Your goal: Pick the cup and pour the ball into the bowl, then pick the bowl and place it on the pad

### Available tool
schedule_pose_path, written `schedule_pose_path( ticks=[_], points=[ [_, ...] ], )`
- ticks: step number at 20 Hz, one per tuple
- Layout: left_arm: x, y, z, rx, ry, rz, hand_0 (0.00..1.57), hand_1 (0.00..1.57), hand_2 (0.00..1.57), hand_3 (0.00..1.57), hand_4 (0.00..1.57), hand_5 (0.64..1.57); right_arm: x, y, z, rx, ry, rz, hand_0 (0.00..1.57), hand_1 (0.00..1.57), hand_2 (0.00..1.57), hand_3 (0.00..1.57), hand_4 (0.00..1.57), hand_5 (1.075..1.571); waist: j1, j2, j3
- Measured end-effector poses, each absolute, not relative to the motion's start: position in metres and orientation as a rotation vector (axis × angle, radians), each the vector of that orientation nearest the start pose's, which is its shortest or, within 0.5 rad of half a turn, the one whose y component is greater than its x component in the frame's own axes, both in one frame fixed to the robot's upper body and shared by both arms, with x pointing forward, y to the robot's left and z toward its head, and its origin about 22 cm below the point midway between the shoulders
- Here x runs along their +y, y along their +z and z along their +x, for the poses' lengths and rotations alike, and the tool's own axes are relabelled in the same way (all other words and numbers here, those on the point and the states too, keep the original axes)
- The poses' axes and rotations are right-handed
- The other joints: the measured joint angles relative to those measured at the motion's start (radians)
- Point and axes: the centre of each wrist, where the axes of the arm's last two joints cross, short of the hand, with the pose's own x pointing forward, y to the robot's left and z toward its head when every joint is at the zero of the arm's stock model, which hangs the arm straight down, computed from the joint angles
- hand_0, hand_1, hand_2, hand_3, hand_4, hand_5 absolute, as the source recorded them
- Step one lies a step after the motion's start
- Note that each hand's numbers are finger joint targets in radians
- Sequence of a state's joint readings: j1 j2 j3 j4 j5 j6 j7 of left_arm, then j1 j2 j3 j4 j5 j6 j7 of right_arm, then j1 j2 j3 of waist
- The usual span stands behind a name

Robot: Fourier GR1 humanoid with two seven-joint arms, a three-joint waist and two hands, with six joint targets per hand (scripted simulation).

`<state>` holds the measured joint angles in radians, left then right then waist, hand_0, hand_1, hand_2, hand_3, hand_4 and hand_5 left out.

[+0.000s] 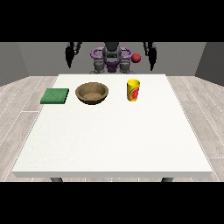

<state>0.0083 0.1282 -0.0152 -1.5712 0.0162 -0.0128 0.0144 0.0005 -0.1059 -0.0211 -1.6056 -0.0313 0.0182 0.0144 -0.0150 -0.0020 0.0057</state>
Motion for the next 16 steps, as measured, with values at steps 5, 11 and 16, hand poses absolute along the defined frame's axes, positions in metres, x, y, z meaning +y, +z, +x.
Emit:
schedule_pose_path(
  ticks=[5,11,16],
  points=[
    [0.261,0.022,0.242,-1.563,-0.115,0.085,0.0,0.0,0.0,0.0,0.66,1.566,-0.263,0.031,0.242,-1.601,0.079,-0.079,0.0,0.0,0.0,0.0,0.87,1.533,0.0,-0.152,-0.0035],
    [0.24,0.041,0.239,-1.445,0.063,-0.013,0.0,0.0,0.0,0.0,0.64,1.564,-0.253,0.04,0.225,-1.445,-0.028,0.001,0.0,0.0,0.0,0.0,0.86,1.532,-0.039,-0.335,-0.0053],
    [0.216,0.075,0.245,-1.466,0.112,-0.029,0.0,0.0,0.0,0.0,0.57,1.559,-0.251,0.077,0.219,-1.447,-0.06,0.029,0.0,0.0,0.0,0.0,0.77,1.544,-0.057,-0.309,-0.0056]
  ],
)
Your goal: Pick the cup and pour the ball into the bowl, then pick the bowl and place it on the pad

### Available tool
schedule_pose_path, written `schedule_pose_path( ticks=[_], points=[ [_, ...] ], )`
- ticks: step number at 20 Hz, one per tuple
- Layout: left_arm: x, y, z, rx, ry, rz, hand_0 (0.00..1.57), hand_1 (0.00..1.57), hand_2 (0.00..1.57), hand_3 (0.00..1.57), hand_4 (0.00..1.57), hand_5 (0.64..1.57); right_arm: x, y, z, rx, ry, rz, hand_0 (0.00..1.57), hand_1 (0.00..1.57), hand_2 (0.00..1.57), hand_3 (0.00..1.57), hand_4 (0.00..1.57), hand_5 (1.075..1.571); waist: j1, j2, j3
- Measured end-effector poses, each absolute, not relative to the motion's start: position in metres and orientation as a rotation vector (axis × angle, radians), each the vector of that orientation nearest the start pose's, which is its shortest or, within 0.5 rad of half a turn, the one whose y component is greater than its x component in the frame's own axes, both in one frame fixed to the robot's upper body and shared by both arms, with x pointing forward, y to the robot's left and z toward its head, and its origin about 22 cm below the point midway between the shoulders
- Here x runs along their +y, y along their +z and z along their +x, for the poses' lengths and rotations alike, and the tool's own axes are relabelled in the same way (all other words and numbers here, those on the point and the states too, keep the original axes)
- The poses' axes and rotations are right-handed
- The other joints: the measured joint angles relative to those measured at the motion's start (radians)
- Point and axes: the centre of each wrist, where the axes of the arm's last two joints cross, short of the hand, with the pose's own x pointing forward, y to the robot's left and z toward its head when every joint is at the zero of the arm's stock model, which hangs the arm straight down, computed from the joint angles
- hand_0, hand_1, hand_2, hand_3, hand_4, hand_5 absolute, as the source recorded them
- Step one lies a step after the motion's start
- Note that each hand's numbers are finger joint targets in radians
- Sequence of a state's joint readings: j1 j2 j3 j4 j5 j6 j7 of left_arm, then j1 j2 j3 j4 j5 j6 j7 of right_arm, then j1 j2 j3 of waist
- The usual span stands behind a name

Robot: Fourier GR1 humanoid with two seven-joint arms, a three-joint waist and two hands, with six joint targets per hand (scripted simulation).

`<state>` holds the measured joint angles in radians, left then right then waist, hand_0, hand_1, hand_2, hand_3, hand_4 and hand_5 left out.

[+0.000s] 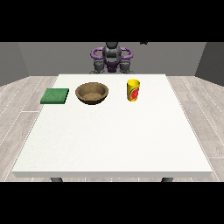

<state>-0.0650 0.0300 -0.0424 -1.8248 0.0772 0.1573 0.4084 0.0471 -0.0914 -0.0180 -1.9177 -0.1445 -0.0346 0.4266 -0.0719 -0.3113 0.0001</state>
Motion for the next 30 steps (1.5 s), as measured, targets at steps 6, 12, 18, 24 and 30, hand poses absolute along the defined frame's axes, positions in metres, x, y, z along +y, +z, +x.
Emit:
schedule_pose_path(
  ticks=[6,12,18,24,30],
  points=[
    [0.205,0.099,0.264,-1.632,0.104,-0.013,0.0,0.0,0.0,0.0,0.59,1.55,-0.248,0.104,0.226,-1.605,-0.053,0.042,0.0,0.0,0.0,0.0,0.72,1.546,-0.014,0.182,-0.0001],
    [0.209,0.092,0.287,-1.815,0.074,0.045,0.0,0.0,0.0,0.0,0.57,1.507,-0.234,0.101,0.236,-1.763,-0.03,0.071,0.0,0.0,0.0,0.0,0.68,1.539,-0.032,0.385,-0.0003],
    [0.225,0.065,0.303,-1.909,0.052,0.094,0.0,0.0,0.0,0.0,0.36,1.483,-0.253,0.1,0.25,-1.874,-0.027,0.075,0.0,0.0,0.0,0.0,0.68,1.551,-0.042,0.524,-0.0002],
    [0.238,0.023,0.314,-1.884,0.012,0.101,0.0,0.0,0.0,0.0,0.0,1.442,-0.276,0.094,0.259,-1.882,-0.027,0.065,0.0,0.0,0.0,0.0,0.66,1.558,-0.043,0.548,-0.0005],
    [0.245,-0.003,0.33,-1.843,0.01,0.104,0.0,0.0,0.0,0.0,0.17,1.422,-0.301,0.077,0.263,-1.86,-0.031,0.063,0.0,0.0,0.0,0.0,0.67,1.562,-0.056,0.533,-0.0003]
  ],
)
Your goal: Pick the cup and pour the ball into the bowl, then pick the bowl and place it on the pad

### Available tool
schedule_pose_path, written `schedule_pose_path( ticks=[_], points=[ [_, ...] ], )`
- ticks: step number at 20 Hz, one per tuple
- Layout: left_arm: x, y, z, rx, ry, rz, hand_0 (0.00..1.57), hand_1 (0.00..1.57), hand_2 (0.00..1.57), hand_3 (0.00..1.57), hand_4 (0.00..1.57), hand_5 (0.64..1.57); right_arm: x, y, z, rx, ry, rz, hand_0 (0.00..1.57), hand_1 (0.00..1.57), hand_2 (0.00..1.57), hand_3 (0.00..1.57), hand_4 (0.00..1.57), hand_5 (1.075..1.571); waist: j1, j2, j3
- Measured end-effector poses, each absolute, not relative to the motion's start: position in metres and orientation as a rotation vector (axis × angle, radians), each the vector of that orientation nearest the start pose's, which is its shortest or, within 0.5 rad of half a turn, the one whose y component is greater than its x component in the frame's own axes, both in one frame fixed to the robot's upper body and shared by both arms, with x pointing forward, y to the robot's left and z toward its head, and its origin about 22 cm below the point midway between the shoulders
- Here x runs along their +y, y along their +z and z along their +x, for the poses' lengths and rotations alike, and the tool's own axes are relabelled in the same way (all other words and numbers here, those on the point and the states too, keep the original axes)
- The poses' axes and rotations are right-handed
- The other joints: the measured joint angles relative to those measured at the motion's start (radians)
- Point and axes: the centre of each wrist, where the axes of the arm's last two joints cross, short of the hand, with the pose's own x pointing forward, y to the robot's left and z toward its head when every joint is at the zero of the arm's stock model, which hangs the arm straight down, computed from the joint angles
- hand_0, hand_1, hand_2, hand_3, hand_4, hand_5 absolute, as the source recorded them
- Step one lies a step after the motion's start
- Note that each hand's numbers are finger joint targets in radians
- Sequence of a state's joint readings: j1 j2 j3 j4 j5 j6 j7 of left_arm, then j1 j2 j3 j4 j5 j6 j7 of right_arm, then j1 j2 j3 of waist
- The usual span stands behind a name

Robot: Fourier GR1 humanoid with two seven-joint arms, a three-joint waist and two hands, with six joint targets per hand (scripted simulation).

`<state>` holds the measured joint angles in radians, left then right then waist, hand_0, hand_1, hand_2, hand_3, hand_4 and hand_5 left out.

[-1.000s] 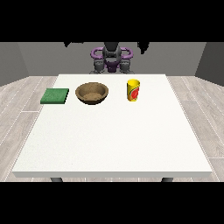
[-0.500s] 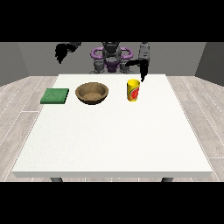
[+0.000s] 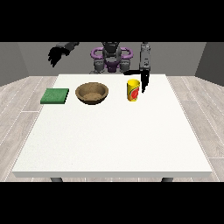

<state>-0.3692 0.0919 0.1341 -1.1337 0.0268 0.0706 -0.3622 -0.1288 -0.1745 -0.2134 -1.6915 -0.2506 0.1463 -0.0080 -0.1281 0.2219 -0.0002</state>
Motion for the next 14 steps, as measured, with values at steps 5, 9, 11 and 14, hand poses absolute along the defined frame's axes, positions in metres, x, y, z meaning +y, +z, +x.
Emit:
schedule_pose_path(
  ticks=[5,9,11,14],
  points=[
    [0.247,-0.026,0.338,-1.828,0.018,0.102,0.0,0.0,0.0,0.0,0.21,1.435,-0.307,0.076,0.267,-1.855,-0.022,0.067,0.0,0.0,0.0,0.0,0.67,1.563,-0.008,-0.001,-0.0001],
    [0.252,-0.038,0.343,-1.829,0.04,0.116,0.0,0.0,0.0,0.0,0.89,1.555,-0.31,0.075,0.269,-1.868,-0.011,0.076,0.0,0.0,0.0,0.0,0.67,1.566,-0.019,0.016,-0.0002],
    [0.255,-0.045,0.344,-1.832,0.048,0.135,0.92,0.92,1.32,1.38,1.24,1.538,-0.314,0.085,0.272,-1.887,-0.007,0.072,0.0,0.0,0.0,0.0,0.66,1.569,-0.026,0.033,-0.0001],
    [0.255,-0.051,0.344,-1.842,0.015,0.232,1.25,1.25,1.57,1.57,1.33,1.491,-0.319,0.099,0.274,-1.906,0.012,0.099,0.0,0.0,0.0,0.16,0.65,1.569,-0.062,0.051,0.0]
  ],
)
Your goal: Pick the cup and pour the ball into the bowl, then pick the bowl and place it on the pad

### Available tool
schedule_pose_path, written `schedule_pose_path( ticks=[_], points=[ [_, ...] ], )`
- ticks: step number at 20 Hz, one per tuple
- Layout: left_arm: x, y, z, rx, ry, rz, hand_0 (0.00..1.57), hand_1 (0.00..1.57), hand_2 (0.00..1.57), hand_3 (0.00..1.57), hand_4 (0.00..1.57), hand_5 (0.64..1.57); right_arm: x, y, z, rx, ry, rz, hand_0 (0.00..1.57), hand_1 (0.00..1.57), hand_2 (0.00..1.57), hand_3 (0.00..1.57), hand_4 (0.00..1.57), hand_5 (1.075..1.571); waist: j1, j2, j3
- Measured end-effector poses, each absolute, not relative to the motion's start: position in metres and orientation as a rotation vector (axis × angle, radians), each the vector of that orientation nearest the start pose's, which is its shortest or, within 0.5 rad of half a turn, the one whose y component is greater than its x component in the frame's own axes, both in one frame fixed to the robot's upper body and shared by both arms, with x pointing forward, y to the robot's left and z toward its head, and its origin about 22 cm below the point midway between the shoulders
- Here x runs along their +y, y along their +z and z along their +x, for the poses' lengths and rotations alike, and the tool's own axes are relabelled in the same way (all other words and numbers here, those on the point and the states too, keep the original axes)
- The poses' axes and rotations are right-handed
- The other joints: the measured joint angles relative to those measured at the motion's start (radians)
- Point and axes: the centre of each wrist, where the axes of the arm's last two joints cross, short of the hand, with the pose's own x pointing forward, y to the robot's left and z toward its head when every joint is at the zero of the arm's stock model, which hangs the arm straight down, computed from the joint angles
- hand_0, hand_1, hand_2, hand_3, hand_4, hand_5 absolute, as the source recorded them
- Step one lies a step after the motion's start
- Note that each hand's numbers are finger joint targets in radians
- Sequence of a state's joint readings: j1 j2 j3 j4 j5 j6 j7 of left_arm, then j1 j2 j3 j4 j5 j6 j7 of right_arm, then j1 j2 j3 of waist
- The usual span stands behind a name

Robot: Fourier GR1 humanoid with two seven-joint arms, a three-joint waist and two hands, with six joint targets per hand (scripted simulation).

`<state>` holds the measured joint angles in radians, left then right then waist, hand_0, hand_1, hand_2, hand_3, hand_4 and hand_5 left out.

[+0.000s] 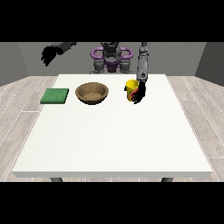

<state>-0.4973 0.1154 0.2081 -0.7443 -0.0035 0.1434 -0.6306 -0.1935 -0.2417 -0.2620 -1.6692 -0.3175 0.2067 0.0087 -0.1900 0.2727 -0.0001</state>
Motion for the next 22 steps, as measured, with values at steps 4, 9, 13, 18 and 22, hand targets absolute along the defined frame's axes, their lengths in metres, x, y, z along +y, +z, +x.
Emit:
schedule_pose_path(
  ticks=[4,9,13,18,22],
  points=[
    [0.26,-0.053,0.348,-1.881,0.026,0.348,1.28,1.28,1.57,1.57,1.38,1.449,-0.33,0.113,0.271,-1.922,0.03,0.119,0.0,0.0,0.0,0.17,0.64,1.566,-0.038,0.017,0.0035],
    [0.255,-0.059,0.348,-1.826,-0.04,0.431,1.27,1.27,1.57,1.57,1.4,1.432,-0.352,0.117,0.268,-1.871,0.008,0.108,0.0,0.0,0.0,0.29,0.64,1.567,-0.038,-0.038,0.0028],
    [0.229,-0.049,0.359,-1.766,-0.188,0.516,1.3,1.3,1.57,1.57,1.4,1.488,-0.369,0.101,0.271,-1.778,-0.03,0.08,0.0,0.0,0.0,0.28,0.64,1.564,-0.007,-0.13,0.0025],
    [0.214,-0.03,0.376,-1.719,-0.47,0.767,1.37,1.37,1.57,1.57,1.45,1.531,-0.37,0.085,0.276,-1.717,-0.035,0.094,0.0,0.0,0.0,0.19,0.66,1.563,-0.013,-0.192,0.006],
    [0.196,-0.024,0.386,-1.65,-0.709,0.956,1.36,1.36,1.57,1.57,1.47,1.531,-0.374,0.074,0.279,-1.677,-0.038,0.103,0.0,0.0,0.0,0.1,0.68,1.559,-0.016,-0.229,0.0079]
  ],
)
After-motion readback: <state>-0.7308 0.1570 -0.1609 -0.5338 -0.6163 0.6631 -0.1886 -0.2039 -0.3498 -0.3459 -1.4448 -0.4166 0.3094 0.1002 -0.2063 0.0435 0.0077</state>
